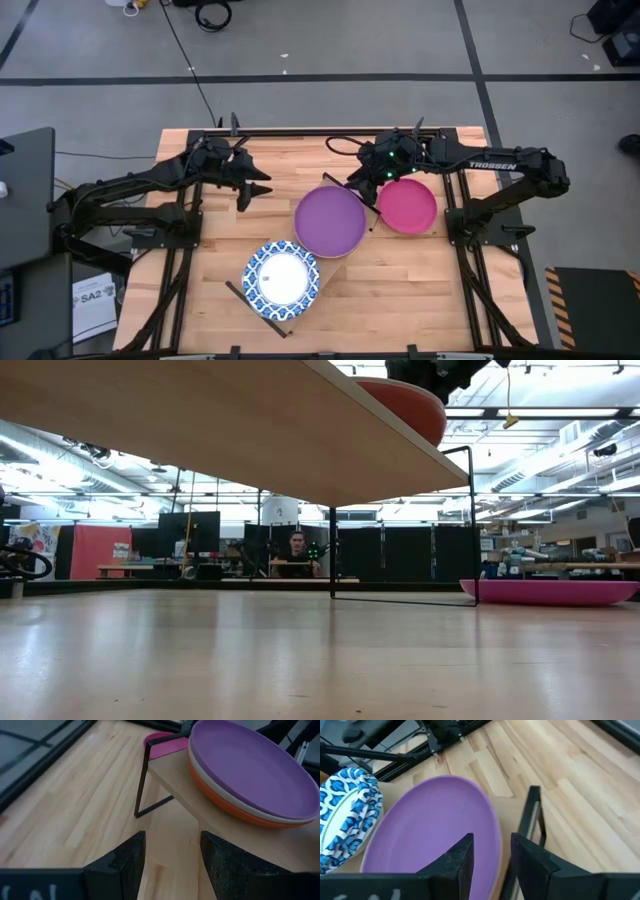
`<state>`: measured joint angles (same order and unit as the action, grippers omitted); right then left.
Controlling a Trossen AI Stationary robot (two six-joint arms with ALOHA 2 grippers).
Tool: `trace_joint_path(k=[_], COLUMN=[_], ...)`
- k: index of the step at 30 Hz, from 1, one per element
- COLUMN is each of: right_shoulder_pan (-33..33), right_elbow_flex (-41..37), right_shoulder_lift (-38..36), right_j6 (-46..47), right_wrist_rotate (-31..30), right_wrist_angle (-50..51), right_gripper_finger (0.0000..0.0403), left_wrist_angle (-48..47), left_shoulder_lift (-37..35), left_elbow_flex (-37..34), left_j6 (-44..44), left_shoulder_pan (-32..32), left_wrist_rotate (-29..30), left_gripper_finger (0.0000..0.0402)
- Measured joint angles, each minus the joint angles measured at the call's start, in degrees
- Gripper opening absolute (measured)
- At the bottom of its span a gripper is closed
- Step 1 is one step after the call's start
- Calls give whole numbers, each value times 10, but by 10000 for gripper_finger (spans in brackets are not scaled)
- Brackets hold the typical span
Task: Place and stack plates onto a shelf
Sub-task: Stack the pink plate on top of the purple plate on the shelf
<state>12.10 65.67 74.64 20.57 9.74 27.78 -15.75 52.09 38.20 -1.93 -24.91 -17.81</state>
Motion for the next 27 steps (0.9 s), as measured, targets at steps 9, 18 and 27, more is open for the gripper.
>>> trace_joint_path(k=[9,18,27], right_shoulder_pan=[51,124,206], right_elbow_flex=[0,0,0], right_shoulder_lift=[-24,-43,-46], right_j6=[-28,-74,-199], right_wrist_rotate=[4,4,33], right_wrist_angle=[1,20,130], right_gripper_finger=[135,135,135], left_wrist_angle=[-7,-48,-22], left_shoulder_lift=[-73,-166,-217], left_elbow_flex=[0,0,-47], left_j6=[15,0,-28], left_shoulder_pan=[0,0,54], left_wrist_rotate=[0,0,-1], left_gripper_finger=[196,196,196])
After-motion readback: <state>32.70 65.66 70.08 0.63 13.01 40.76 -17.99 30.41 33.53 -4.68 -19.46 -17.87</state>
